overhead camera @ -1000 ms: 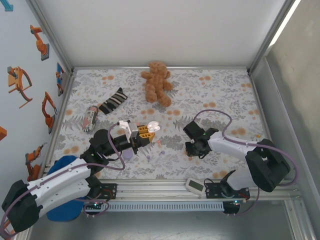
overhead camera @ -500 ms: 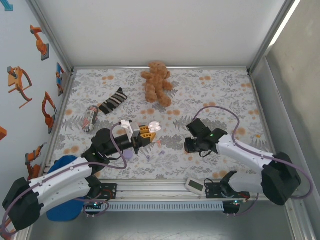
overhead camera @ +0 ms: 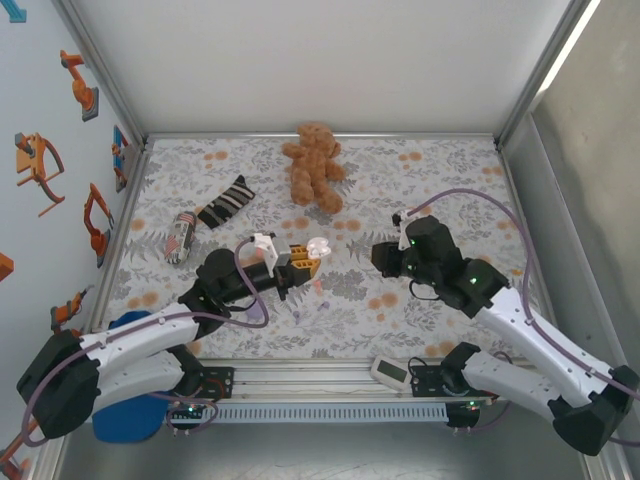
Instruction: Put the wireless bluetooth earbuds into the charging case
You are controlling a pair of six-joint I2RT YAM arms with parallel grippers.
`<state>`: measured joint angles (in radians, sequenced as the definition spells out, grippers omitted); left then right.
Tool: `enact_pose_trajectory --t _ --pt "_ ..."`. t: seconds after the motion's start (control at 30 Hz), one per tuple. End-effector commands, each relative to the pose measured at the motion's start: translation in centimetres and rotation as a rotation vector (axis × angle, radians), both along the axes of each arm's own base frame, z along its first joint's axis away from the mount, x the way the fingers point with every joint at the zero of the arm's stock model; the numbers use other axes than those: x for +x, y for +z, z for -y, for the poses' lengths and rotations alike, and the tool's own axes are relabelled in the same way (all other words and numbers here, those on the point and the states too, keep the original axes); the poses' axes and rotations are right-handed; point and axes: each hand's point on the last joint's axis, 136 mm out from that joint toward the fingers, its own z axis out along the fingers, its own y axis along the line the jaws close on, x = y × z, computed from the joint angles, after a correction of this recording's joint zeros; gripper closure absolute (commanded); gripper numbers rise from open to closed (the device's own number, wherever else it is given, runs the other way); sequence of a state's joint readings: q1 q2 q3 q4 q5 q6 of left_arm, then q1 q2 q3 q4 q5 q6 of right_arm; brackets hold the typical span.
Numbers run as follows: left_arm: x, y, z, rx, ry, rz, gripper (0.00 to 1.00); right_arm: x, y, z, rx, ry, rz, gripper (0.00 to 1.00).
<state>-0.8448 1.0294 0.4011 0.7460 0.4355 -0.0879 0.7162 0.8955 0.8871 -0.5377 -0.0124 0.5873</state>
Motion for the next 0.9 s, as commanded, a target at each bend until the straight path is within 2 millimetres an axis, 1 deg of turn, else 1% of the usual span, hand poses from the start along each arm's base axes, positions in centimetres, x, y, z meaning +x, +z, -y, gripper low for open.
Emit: enact_pose_trajectory --t 0.0,0.17,0.27,0.43,0.63,0.77,0.87 --pt "-0.2 3.6 0.8 -0.085 -0.032 0.089 1.00 0.7 4.5 -0.7 0.077 0.011 0.121 0.79" --pt "0.1 4.2 1.5 -0.097 -0.050 0.102 1.00 0.6 8.4 -1.9 0.201 0.046 0.199 0.79" --pt "0.3 4.6 1.9 -0.101 -0.057 0.112 1.00 0.5 10.0 -2.5 0.255 0.062 0.232 0.79" --pt "0.7 5.0 2.5 -0.105 -0.062 0.126 1.00 0.1 12.0 -3.5 0.325 0.089 0.284 0.79" --pt "1.1 5.4 3.0 -0.115 -0.064 0.134 1.00 -0.5 13.3 -5.0 0.361 0.118 0.335 0.79" --pt "1.3 5.5 3.2 -0.126 -0.061 0.137 1.00 -0.7 13.5 -5.3 0.366 0.114 0.363 0.80" --pt "1.4 5.5 3.4 -0.130 -0.065 0.135 1.00 -0.6 13.2 -5.6 0.354 0.104 0.384 0.80"
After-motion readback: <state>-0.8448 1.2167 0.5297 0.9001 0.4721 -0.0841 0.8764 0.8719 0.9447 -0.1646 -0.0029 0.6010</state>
